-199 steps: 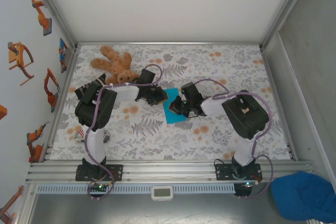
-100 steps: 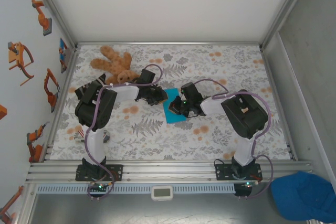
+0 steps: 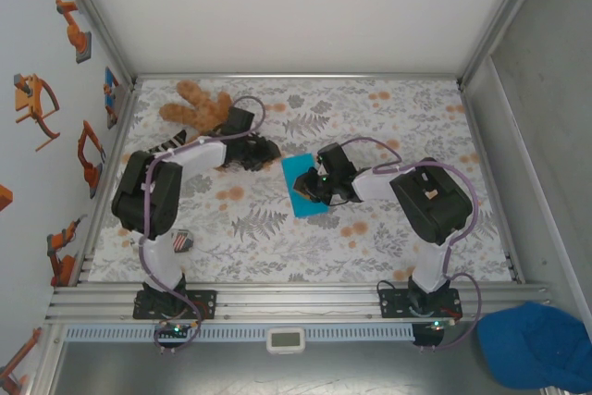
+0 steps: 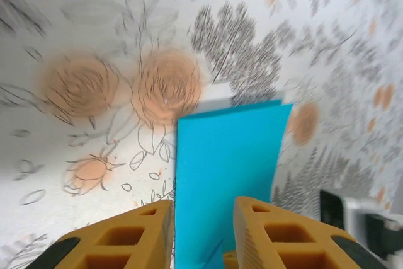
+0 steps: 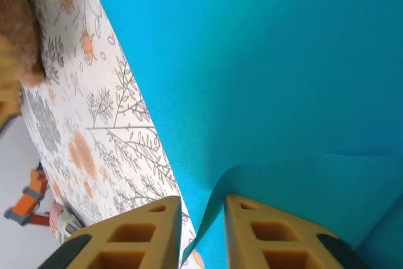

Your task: Fold a paper plane with a square sheet of paper (pick it up from the middle)

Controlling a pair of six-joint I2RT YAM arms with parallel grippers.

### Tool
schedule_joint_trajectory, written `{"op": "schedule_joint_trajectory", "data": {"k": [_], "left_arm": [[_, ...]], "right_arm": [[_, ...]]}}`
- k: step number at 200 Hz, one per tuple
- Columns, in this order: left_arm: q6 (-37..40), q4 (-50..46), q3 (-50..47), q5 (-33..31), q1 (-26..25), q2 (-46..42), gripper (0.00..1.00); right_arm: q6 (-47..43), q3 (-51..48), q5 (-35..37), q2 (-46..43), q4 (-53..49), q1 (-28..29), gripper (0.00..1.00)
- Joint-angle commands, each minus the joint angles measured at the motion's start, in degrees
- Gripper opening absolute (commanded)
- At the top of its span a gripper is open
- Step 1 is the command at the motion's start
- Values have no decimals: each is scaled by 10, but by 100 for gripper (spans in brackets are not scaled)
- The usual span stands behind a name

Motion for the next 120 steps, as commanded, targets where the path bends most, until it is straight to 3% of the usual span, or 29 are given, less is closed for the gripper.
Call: {"op": "schedule_joint_trajectory", "data": {"k": [1, 43, 66, 120], "left_arm": [[9, -20, -18, -24, 9, -52, 31], [-6, -13, -69, -25, 12, -98, 32], [-22, 8, -96, -7, 8, -111, 32], [-36, 24, -110, 11, -32, -111, 26]], "right_arm": [[-7, 4, 16, 9, -25, 4, 32], [-8, 6, 8, 13, -14, 4, 44], [-9, 5, 9, 13, -17, 4, 44], [-22, 7, 29, 11, -62, 4, 24]]}}
